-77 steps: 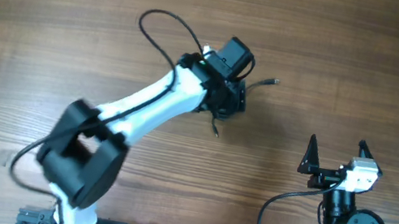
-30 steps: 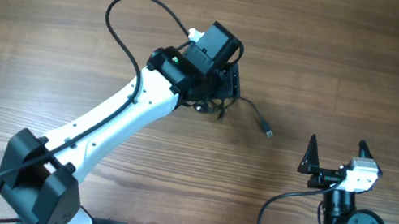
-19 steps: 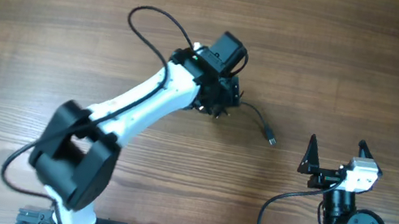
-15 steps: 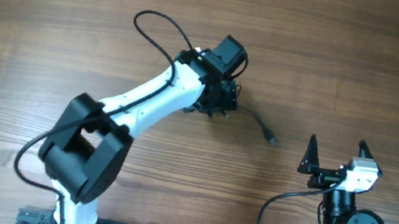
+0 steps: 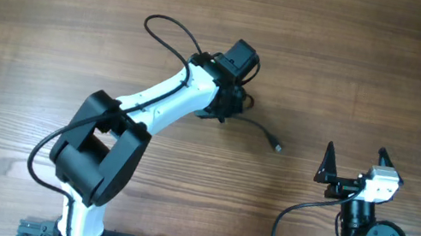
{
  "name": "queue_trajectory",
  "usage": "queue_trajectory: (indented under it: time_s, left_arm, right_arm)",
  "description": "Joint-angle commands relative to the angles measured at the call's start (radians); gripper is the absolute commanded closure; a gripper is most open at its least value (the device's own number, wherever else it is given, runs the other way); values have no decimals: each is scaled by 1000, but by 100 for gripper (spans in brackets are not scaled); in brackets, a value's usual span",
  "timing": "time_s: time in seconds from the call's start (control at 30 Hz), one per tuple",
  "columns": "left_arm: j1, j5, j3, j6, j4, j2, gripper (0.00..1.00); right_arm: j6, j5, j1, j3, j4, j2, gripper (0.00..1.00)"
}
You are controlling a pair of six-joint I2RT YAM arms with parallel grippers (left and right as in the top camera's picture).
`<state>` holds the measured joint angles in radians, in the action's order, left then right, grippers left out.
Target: Untangle cables
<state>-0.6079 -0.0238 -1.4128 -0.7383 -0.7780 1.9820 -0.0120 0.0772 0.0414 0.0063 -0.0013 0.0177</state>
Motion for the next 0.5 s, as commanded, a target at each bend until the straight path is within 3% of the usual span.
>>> queue_trajectory:
  time_s: [0.0, 0.47]
  left_arm:
    - [11, 18, -27, 6, 4, -124, 96]
    - [11, 19, -40, 5, 134, -506, 96]
  right_arm:
    - [14, -10, 4, -1, 2, -4, 0]
    - [14, -10, 4, -1, 2, -4, 0]
